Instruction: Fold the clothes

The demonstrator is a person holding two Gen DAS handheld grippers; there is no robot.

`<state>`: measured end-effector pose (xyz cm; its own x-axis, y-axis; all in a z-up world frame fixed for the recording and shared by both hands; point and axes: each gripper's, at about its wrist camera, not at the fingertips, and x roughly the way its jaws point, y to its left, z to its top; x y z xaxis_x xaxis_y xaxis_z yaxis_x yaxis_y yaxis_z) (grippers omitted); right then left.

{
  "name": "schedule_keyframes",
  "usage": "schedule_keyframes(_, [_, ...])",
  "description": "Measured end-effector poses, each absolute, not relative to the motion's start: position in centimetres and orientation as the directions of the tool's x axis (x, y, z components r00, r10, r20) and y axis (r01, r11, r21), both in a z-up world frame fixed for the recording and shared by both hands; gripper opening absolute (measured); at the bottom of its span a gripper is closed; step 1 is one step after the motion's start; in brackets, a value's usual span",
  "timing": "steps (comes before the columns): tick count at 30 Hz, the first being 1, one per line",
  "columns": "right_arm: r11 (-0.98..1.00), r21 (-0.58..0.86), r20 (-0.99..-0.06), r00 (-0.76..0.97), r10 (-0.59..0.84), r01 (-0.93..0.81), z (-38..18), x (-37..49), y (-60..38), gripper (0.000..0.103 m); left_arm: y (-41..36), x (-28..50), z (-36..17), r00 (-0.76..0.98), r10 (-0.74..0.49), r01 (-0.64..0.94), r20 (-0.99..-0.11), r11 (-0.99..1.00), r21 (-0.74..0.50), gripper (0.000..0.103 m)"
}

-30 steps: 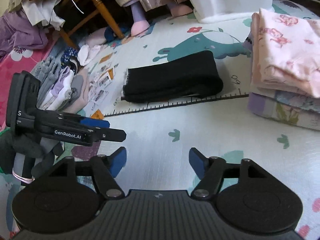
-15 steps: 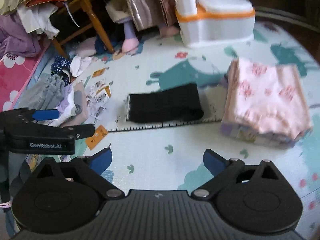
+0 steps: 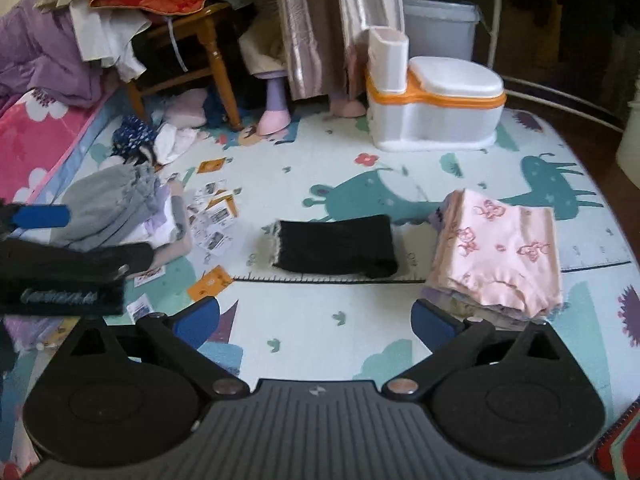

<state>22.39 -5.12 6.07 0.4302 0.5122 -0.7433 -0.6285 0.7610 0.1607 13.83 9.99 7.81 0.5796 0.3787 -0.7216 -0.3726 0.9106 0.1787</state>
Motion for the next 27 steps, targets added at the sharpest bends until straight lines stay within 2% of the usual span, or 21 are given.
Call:
schedule_keyframes(8, [0.784,0.172,-0.755,0.431,0.494,-0.597,4.7,22.9,-4.9,0.102,11.4,13.9,7.3,0.595,0.333,-0.382,-0.731,0.918,0.107,0.102])
schedule_keyframes(27, [0.780,0.128,-0.769,0.435,0.468,-0.613,3.7,22.7,-4.8,0.102,11.3,13.9,5.7,0.576,0.298,-0.347,-0.761,0.932,0.102,0.103])
